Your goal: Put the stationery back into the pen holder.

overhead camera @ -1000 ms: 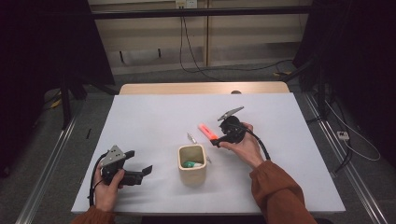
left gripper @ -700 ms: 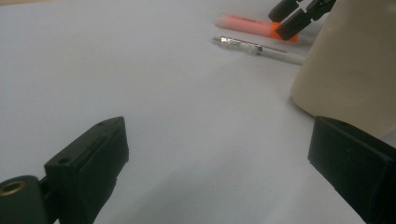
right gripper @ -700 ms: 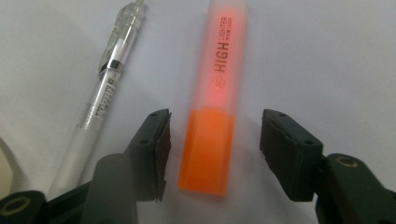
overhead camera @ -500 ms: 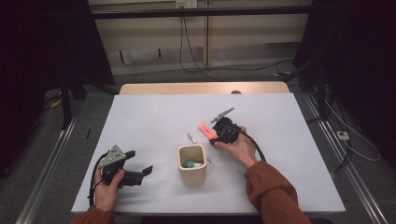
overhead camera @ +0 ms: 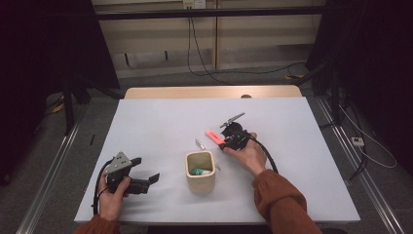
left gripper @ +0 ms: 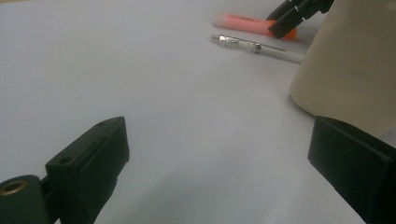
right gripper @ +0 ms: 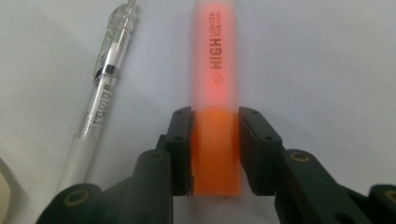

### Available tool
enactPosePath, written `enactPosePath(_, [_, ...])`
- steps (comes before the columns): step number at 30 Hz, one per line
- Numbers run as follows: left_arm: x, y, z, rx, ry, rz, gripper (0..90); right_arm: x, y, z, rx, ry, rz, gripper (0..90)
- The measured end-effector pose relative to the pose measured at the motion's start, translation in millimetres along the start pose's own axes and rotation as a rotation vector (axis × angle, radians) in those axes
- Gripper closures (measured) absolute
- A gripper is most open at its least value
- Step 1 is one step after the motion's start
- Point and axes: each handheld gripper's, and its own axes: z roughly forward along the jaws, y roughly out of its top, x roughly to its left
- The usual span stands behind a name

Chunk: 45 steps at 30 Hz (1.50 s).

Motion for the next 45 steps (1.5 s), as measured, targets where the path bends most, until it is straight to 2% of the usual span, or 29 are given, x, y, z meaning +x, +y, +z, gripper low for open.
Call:
enactPosePath(12, [0.2,-0.3,-0.5,0.000,0.003,-0.006,5.2,-3.6,-2.6,-3.0,-0.018,0.017,0.047,68.1])
enactPosePath(26, [0.1,0.2,-1.5,-0.009,0.009,0.009,5.2,-8.0,-13.4,-29.8,-0.085,0.057,0.066,68.1])
enactPosePath(38, [-0.7,0.1,-1.3,-0.014,0.006,0.006,5.2,-1.6,-19.7,-51.6,-0.120,0.079,0.028,68.1])
enactPosePath(45, [-0.7,0.4,-3.3,-0.019,0.035,0.010,4.4,0.1,-25.2,-65.8,-0.143,0.098,0.019,68.1])
